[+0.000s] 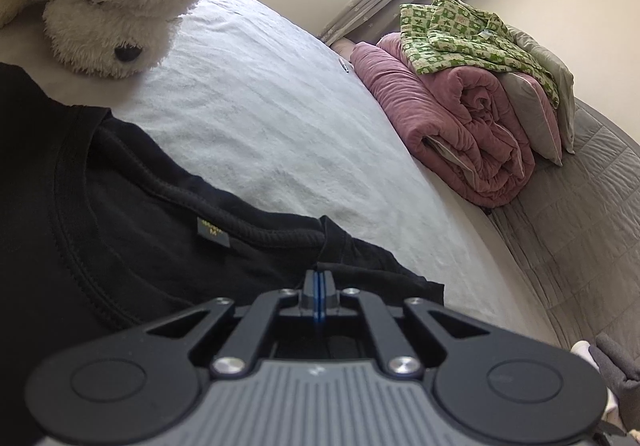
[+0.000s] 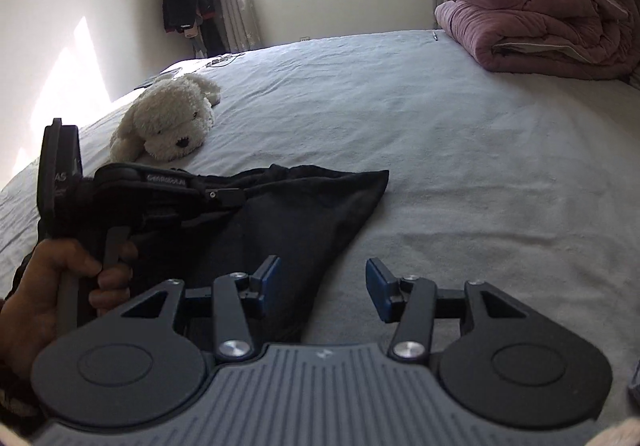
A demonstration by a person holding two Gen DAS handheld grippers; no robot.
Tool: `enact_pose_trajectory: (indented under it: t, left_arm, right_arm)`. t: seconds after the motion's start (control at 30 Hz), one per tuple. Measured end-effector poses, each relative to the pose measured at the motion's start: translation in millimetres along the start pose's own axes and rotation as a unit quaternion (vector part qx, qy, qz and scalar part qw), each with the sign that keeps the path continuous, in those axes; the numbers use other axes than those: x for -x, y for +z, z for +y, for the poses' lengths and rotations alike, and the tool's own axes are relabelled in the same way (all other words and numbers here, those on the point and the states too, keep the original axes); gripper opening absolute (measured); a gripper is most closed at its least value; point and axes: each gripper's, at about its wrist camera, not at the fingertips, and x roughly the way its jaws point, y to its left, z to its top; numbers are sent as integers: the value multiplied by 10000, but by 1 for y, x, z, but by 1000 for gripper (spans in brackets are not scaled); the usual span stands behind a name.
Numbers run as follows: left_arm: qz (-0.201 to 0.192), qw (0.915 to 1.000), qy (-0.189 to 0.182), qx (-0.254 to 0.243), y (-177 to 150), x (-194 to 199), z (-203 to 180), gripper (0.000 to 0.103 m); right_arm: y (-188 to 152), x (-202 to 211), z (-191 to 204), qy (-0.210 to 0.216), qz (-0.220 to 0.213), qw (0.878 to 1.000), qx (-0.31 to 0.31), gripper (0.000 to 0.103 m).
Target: Fold clothes
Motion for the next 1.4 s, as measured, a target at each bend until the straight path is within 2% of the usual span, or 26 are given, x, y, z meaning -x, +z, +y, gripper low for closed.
enact_pose_trajectory:
  t: [0.17,0.27,0.33,0.37,0.47,0.53,0.6,0.73,0.93,1.0,1.07,1.37,1.4]
  left_arm:
    - [-16,10000,20,-82,-1,1,-3,1]
    - [-16,10000,8,-65,-1,1,-1,1]
    - [-20,10000,19,-87,-1,1,-1,1]
    - [-24,9999,29,-110,-2,1,-2,1]
    - [-22,9998,45,-175,-2,1,-5,1]
    - [-6,9997,29,-223,-2,0,-8,1]
    - [6,9996,5,-280,-4,0,-10,1]
    - [17,9994,0,-353,-4,-1,-13,1]
    - [38,9994,-16,-332,-4,-1,-12,1]
    - [43,9994,-20,-339,-4,-1,-12,1]
    - [47,9994,-33,-337,-5,-1,-12,1]
    - [-195,9994,-150,-242,-2,5,-12,0]
    - [-185,9994,-136,-245,-2,5,-12,0]
  right_arm:
    - [-31,32,29,288,-87,9980,563,51]
    - [-42,29,42,310,-173,9953,896,51]
    - [-48,20,49,283,-79,9928,1160,44]
    - [-52,14,50,177,48,9915,1287,34]
    - [-55,13,45,112,89,9913,1306,28]
    - [-55,18,39,-119,101,9903,1384,22]
    - [-57,21,31,-328,121,9905,1333,10]
    - [-58,27,20,-387,154,9927,1136,10]
    - [-58,29,22,-404,206,9920,1181,10]
    - [-56,30,22,-272,210,9936,1076,13]
    - [-55,32,26,-165,147,9935,1116,22]
    - [-51,34,56,398,-94,9851,1668,23]
    - [-50,35,59,461,-120,9838,1729,26]
